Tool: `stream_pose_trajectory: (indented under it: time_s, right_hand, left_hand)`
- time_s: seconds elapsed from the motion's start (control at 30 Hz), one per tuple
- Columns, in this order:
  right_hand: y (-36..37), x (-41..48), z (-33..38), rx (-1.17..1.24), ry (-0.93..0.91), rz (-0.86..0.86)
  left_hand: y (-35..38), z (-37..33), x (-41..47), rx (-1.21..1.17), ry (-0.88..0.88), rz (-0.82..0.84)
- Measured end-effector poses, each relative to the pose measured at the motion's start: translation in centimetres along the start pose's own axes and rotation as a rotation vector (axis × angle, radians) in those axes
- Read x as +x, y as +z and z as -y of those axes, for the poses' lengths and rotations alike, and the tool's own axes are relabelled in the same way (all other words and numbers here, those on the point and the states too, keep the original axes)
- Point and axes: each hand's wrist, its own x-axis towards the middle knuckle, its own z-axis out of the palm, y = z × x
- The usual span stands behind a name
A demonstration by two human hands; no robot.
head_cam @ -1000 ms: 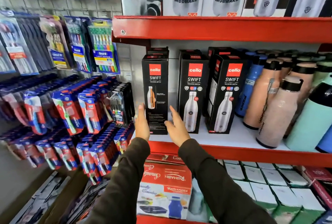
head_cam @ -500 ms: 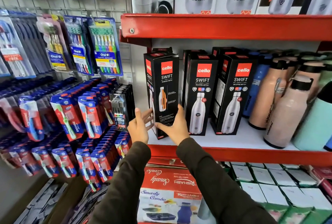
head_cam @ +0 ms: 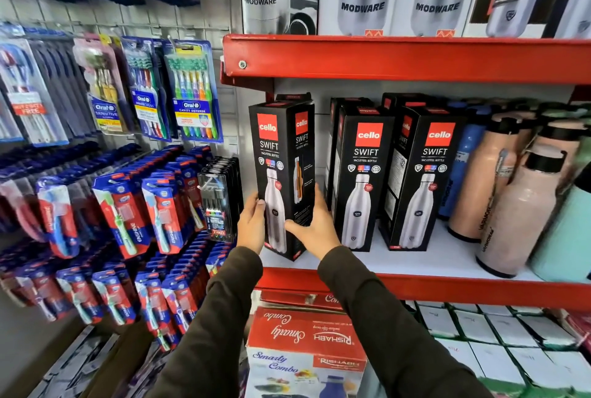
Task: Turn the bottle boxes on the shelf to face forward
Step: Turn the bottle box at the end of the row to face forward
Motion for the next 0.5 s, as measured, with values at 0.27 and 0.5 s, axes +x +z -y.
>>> stream_pose_trajectory:
  time_s: [0.27, 0.5]
  right_hand:
    - [-0.6, 0.1, 0.0, -0.077, -0.025, 0.054]
    - [-0.2, 0.3, -0.6, -0.073, 0.022, 0.039]
  left_hand:
    - [0.8, 0.4, -1.0, 0.018, 0.096, 0.014]
    - [1.3, 0.6, -1.3, 0.041, 0.166, -0.001]
